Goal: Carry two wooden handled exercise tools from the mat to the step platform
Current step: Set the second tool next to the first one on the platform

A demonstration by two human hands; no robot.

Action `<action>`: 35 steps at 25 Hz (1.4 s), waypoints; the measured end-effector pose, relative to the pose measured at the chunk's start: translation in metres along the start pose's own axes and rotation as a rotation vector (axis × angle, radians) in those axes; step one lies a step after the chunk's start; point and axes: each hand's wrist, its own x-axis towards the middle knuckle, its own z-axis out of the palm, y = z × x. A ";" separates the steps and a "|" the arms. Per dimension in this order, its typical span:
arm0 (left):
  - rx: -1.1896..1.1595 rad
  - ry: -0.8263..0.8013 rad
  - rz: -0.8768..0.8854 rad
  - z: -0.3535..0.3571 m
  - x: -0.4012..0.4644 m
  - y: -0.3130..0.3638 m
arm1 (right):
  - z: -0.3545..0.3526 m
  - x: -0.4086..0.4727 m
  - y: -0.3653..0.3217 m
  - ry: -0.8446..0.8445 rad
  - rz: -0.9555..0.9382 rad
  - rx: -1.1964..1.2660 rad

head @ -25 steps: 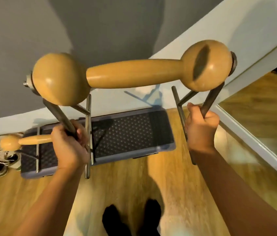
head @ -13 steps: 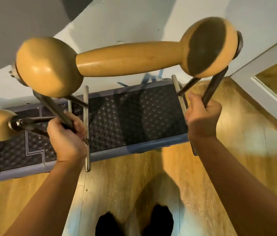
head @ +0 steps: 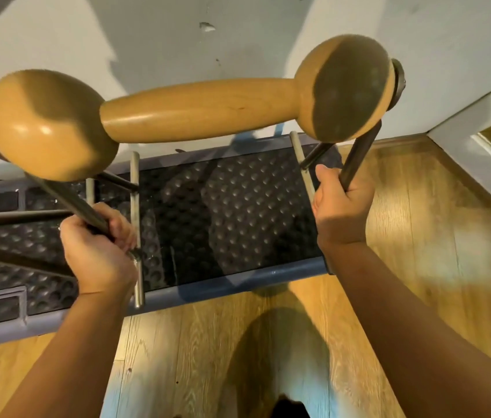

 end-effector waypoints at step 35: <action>0.224 0.090 -0.245 -0.011 -0.018 -0.004 | -0.014 -0.021 0.013 0.046 0.401 -0.278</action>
